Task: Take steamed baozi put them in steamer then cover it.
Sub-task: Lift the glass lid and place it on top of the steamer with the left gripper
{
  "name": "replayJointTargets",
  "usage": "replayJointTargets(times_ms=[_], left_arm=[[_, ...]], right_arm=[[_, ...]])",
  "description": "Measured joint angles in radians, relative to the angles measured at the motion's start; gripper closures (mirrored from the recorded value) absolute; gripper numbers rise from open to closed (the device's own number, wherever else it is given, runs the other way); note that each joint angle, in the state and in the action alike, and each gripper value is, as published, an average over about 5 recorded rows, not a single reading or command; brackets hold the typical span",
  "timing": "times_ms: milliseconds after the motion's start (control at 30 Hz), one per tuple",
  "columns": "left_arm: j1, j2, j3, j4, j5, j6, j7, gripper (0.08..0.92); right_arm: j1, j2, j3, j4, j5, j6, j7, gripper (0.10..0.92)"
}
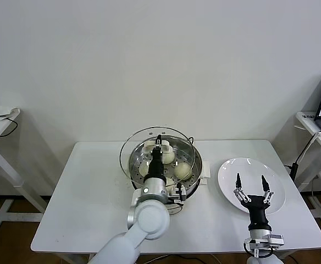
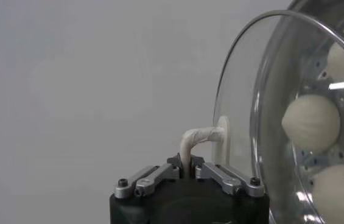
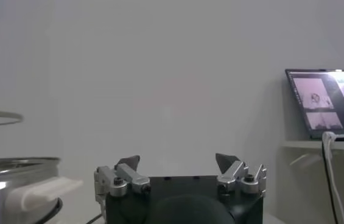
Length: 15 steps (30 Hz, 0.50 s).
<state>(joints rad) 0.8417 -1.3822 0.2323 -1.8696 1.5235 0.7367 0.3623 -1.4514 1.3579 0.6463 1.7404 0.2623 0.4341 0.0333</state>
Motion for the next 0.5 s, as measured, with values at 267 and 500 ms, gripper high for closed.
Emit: replayJointTargets(times_ms=[267,500], left_arm=[[-0.001,-0.053,0.009,0.060,0.035,0.000,0.001,0.808],[-0.001,-0.090,0.008,0.100,0.060,0.000,-0.002,0.808]], right_arm=[[0.015,0.002,-0.004,-0.018,-0.008,0.000,0.000,0.203],[0.020,0.002,-0.007,-0.035,-0.016,0.004,0.000,0.203]])
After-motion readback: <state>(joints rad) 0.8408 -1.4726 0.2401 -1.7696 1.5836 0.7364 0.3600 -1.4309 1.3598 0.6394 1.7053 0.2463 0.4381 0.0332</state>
